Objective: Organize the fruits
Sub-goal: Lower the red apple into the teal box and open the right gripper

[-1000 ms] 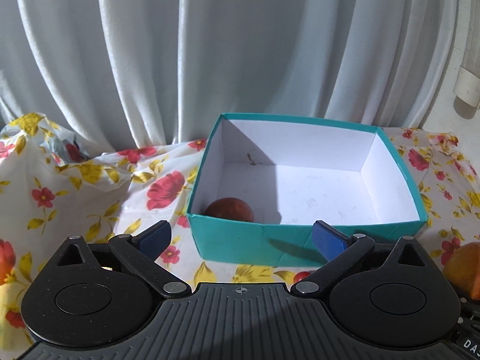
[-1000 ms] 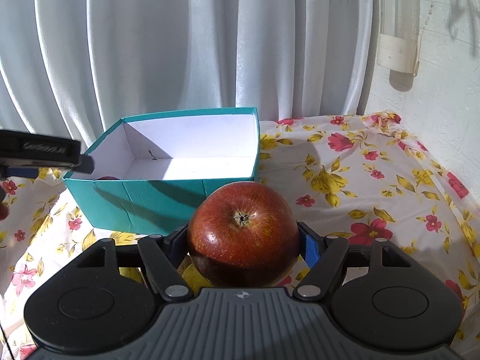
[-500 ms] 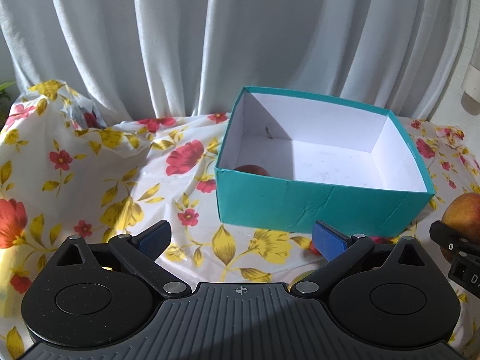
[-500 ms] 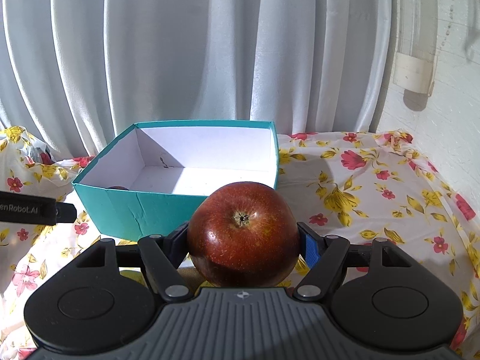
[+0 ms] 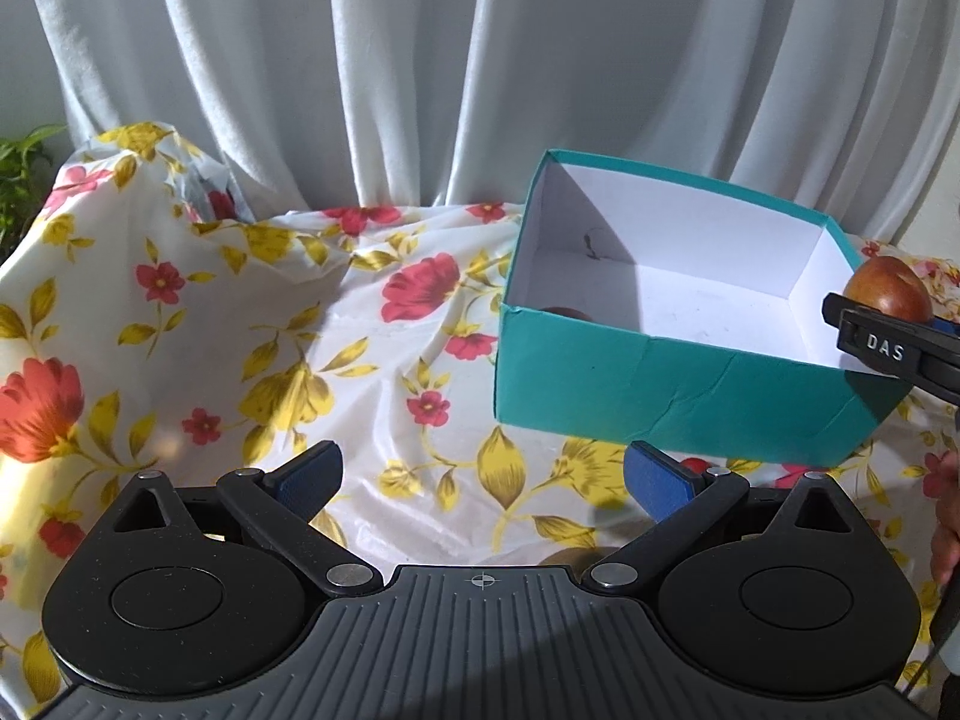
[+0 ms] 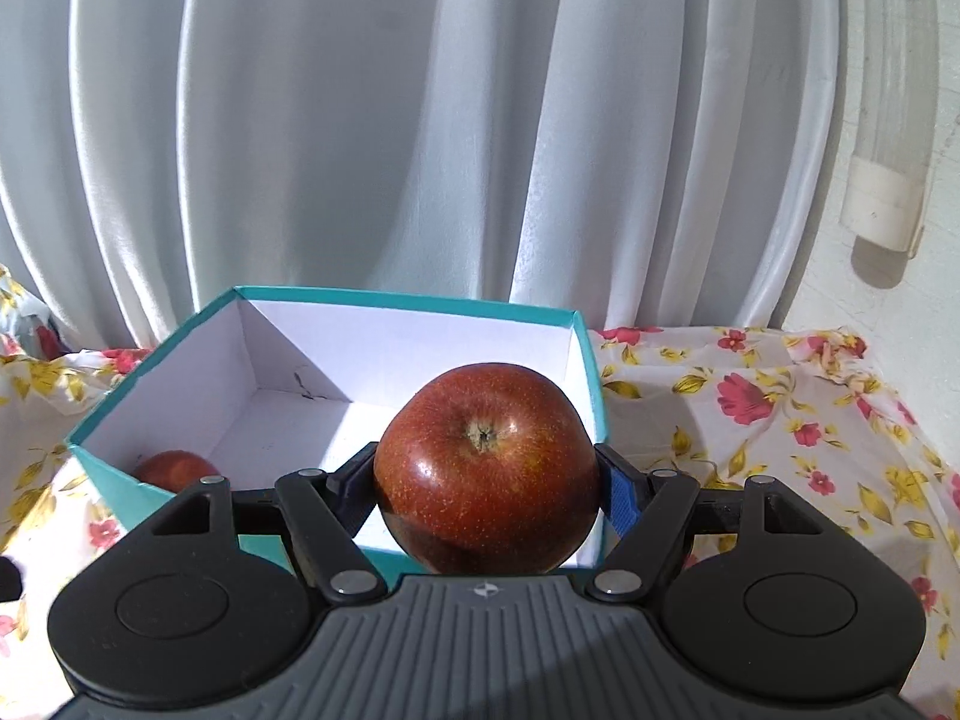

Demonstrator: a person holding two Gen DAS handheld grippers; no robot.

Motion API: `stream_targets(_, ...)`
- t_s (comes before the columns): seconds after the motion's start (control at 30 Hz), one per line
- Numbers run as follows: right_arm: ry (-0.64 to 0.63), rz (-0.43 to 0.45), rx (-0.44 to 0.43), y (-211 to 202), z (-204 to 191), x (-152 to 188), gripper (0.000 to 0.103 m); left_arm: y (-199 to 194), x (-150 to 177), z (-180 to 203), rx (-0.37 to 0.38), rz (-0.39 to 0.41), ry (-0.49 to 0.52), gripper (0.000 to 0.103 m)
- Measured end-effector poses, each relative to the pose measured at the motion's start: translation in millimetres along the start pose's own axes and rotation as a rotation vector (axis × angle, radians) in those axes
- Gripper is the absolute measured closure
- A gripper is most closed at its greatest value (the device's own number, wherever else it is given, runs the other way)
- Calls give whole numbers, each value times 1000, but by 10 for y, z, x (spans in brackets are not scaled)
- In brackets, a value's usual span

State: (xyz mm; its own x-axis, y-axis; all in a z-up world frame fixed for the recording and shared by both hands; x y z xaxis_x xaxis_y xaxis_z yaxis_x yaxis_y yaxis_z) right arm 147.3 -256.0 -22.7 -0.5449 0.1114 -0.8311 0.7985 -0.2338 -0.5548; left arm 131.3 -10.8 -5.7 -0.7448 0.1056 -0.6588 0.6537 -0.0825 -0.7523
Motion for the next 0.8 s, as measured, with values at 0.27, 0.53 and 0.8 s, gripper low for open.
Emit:
stream_targets(0.27,-13,-89,-13,385,-74,127,30,51,59,-165,-42,-29,-29,1)
stream_targets(0.53,-51,-127,-13,508,-146,144,30,91,93,-167,-51,-46,-21,1)
stream_targets(0.8,-57,-142,-15,549,-173,122,30,145,179,-154,-52,-68,-8,1)
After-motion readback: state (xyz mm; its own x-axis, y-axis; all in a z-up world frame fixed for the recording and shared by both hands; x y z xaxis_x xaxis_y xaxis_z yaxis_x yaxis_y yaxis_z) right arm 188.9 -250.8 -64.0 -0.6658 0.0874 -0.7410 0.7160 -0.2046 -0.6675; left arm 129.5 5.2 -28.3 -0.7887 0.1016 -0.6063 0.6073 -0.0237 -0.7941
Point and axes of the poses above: each gripper's, at about its wrist camera, not at the fingertips, and y roughly the way its jaws point, z to its right, x to its underside, the point moved 7 cm from there along y, roughly the way its jaws point, and after that the axes turned 1 degree about z, right-handed, at the moved point
